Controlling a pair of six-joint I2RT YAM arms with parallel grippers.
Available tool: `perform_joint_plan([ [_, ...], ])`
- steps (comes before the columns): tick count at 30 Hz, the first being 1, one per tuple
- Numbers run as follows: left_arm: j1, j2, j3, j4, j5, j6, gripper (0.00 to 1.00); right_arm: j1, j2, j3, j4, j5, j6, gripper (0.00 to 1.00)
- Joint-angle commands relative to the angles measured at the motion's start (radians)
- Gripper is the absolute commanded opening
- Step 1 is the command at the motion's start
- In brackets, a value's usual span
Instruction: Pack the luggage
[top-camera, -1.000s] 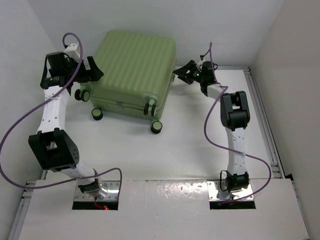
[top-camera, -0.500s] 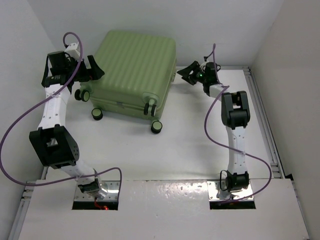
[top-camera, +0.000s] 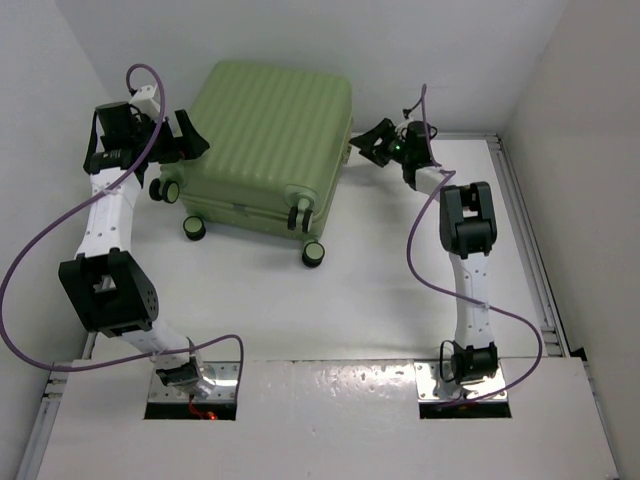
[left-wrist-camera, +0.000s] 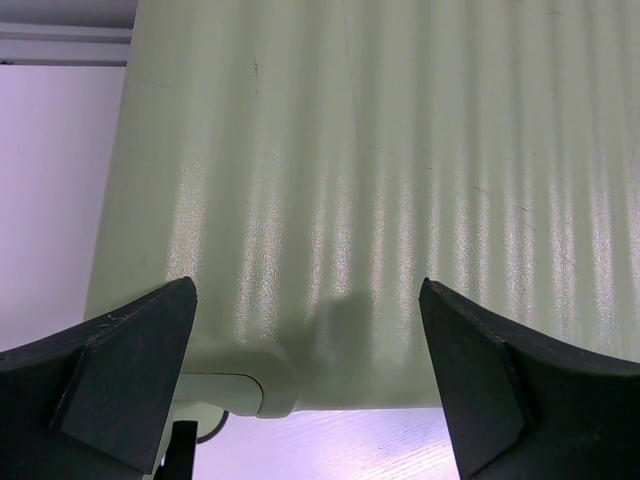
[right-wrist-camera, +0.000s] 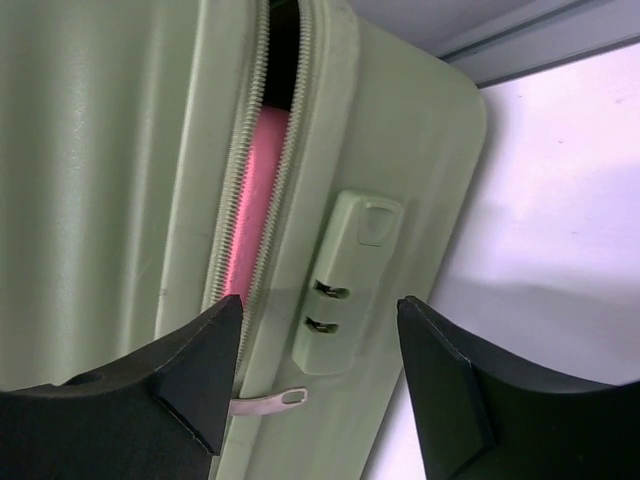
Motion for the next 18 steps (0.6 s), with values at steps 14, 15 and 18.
perform_joint_plan([
  [14, -0.004, 0.023, 0.021, -0.010, -0.004, -0.010, 1.00, 0.028, 0.039, 0.101, -0.027, 0.043, -0.043, 0.65],
  [15, -0.004, 0.023, 0.021, -0.010, -0.004, -0.010, 1.00, 0.028, 0.039, 0.098, -0.034, 0.060, -0.044, 0.65],
  [18, -0.004, 0.023, 0.021, -0.010, -0.004, -0.010, 1.00, 0.029, 0.044, 0.088, -0.046, 0.083, -0.045, 0.65],
])
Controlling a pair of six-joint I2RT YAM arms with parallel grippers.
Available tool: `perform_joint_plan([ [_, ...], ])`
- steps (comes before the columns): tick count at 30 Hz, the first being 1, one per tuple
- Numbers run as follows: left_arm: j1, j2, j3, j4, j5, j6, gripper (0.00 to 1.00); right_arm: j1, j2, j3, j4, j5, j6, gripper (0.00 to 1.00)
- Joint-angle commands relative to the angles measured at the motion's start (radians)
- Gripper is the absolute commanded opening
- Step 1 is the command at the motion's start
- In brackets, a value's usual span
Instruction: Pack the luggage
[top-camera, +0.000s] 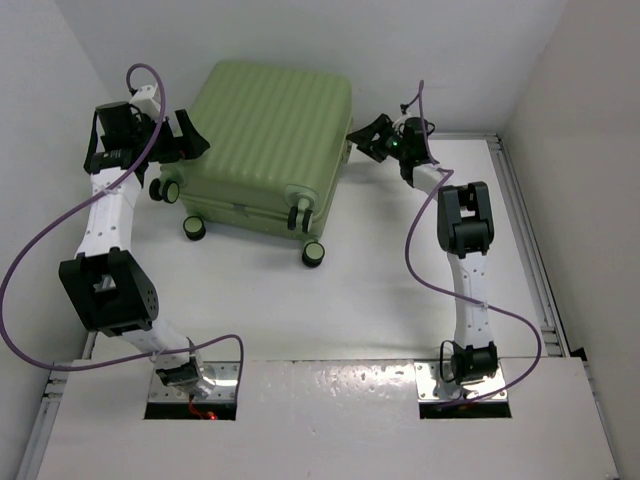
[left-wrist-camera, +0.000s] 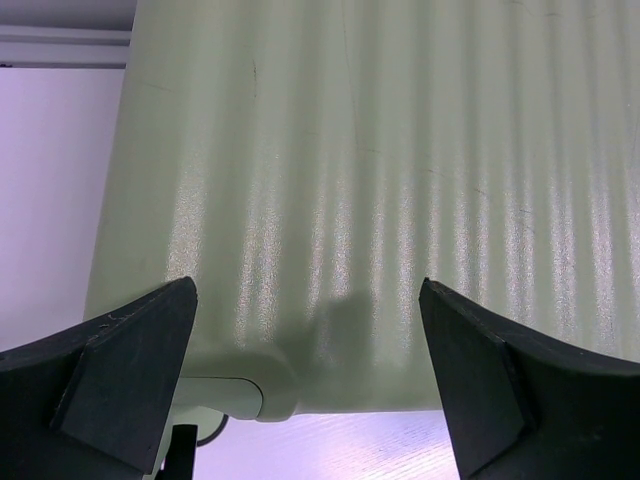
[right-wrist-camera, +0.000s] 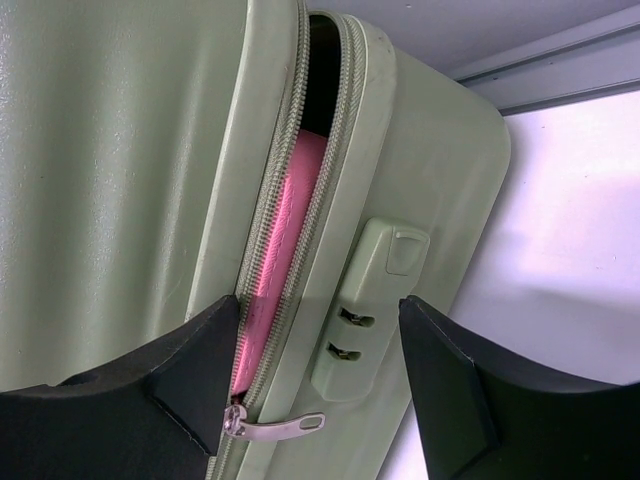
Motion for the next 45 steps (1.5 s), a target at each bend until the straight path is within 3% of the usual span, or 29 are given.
perform_joint_plan([
  [1, -0.004, 0.028, 0.021, -0.016, -0.005, -0.010, 1.00, 0.014, 0.021, 0.017, -0.040, 0.068, -0.025, 0.65],
  [20, 0.006, 0.047, 0.030, -0.016, 0.013, -0.030, 1.00, -0.029, -0.044, -0.061, 0.035, -0.019, -0.010, 0.64],
  [45, 0.006, 0.056, 0.012, -0.016, 0.022, -0.039, 1.00, -0.024, -0.041, -0.026, 0.046, -0.030, 0.016, 0.67],
])
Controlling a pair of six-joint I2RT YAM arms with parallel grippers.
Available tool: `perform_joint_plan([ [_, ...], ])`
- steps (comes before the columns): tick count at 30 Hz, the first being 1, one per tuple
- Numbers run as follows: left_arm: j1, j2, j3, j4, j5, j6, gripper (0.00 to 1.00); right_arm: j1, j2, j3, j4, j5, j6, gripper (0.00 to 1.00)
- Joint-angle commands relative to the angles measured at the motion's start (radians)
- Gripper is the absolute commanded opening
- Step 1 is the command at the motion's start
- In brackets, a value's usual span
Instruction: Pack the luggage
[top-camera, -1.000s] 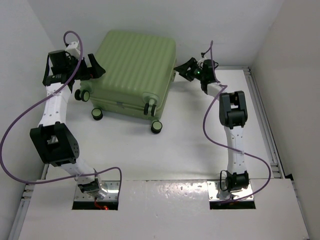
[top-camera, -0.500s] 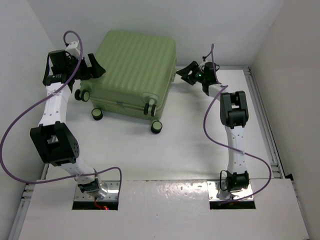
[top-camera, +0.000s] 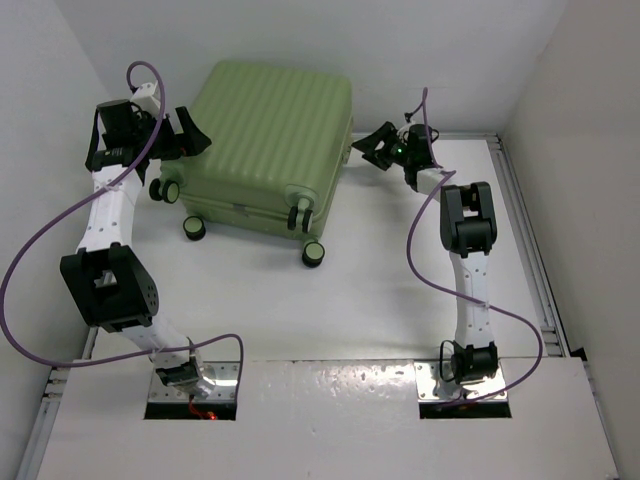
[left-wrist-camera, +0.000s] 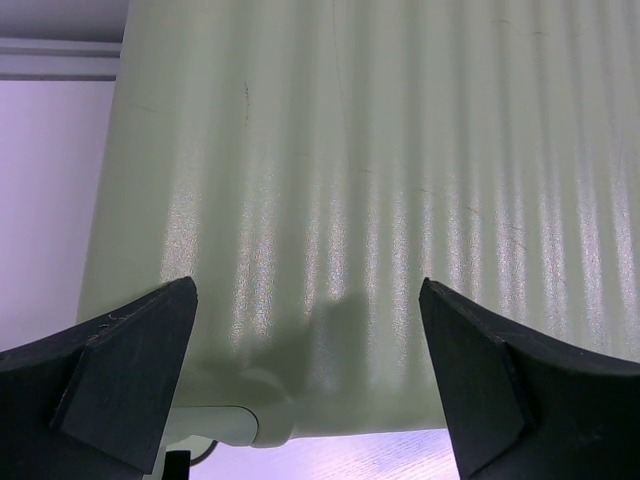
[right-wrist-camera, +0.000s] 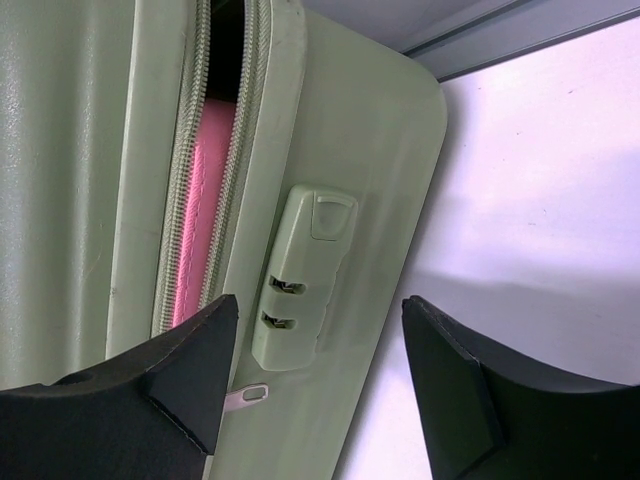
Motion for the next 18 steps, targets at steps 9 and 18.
perform_joint_plan([
  [9, 0.005, 0.018, -0.005, -0.044, 0.000, -0.012, 1.00, 0.012, -0.044, 0.055, 0.049, -0.015, 0.020, 0.67],
  [18, 0.005, 0.018, -0.015, -0.044, 0.000, -0.012, 1.00, 0.014, -0.040, 0.067, 0.046, -0.017, 0.017, 0.68],
])
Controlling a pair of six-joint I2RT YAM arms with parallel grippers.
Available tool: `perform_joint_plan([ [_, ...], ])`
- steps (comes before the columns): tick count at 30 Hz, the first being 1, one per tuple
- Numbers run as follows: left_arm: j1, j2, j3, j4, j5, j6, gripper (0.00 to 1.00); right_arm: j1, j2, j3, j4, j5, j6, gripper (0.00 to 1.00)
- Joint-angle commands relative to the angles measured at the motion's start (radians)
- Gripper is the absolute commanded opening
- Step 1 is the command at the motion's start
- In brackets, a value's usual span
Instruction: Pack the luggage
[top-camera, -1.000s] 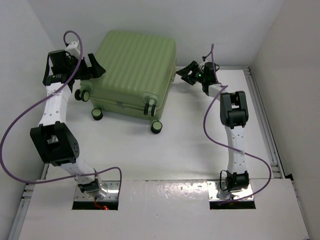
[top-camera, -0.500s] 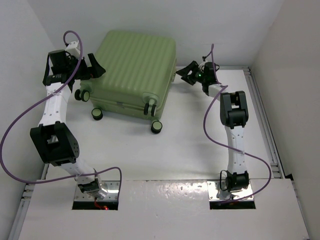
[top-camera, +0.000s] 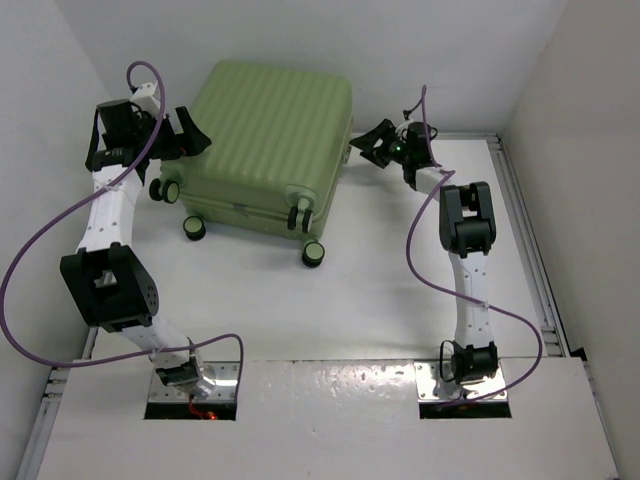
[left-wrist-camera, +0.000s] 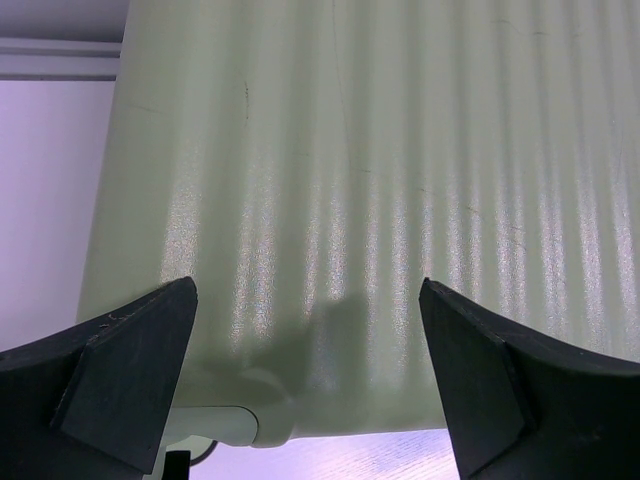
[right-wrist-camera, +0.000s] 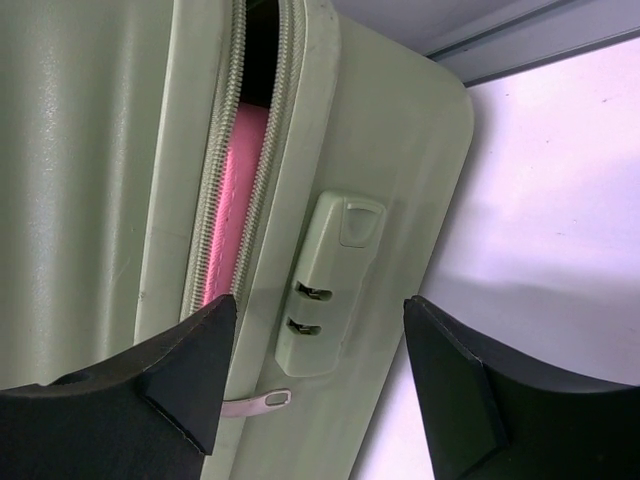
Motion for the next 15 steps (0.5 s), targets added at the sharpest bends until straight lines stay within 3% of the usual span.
perform_joint_plan([
  [1, 0.005, 0.018, -0.015, -0.045, 0.000, -0.012, 1.00, 0.010, -0.035, 0.052, 0.041, -0.007, 0.003, 0.68],
  [15, 0.005, 0.018, -0.024, -0.045, 0.000, -0.012, 1.00, 0.025, -0.021, 0.070, 0.036, -0.003, -0.003, 0.68],
])
